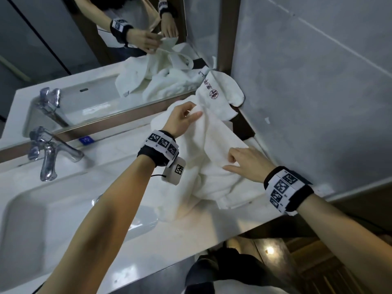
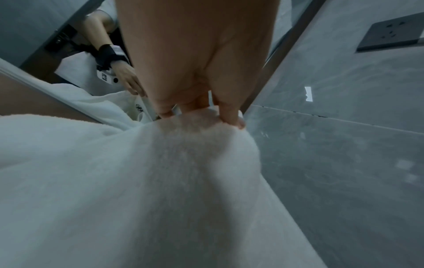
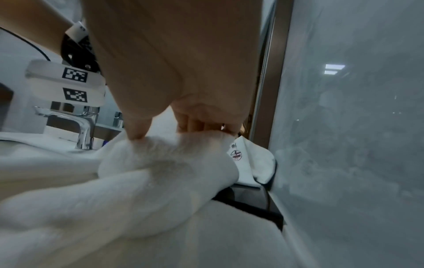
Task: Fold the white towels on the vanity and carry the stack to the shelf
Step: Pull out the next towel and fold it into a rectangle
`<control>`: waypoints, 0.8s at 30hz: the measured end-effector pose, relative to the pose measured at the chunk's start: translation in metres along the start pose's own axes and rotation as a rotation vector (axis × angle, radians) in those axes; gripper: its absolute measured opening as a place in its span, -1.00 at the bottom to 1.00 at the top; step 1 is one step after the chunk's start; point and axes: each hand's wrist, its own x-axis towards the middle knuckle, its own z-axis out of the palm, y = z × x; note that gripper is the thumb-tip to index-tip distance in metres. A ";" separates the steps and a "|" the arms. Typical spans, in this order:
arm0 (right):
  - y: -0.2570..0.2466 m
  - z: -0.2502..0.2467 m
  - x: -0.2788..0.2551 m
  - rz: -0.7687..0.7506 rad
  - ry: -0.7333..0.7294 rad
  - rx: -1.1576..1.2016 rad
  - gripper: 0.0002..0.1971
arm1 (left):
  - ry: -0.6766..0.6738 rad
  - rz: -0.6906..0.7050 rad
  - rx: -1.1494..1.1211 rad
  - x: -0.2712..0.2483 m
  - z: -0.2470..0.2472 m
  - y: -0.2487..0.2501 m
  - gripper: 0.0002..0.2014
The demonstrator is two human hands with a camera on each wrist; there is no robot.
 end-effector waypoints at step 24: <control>0.030 -0.047 -0.009 0.256 -0.139 0.450 -0.54 | 0.073 -0.138 0.167 0.046 -0.007 -0.031 -0.88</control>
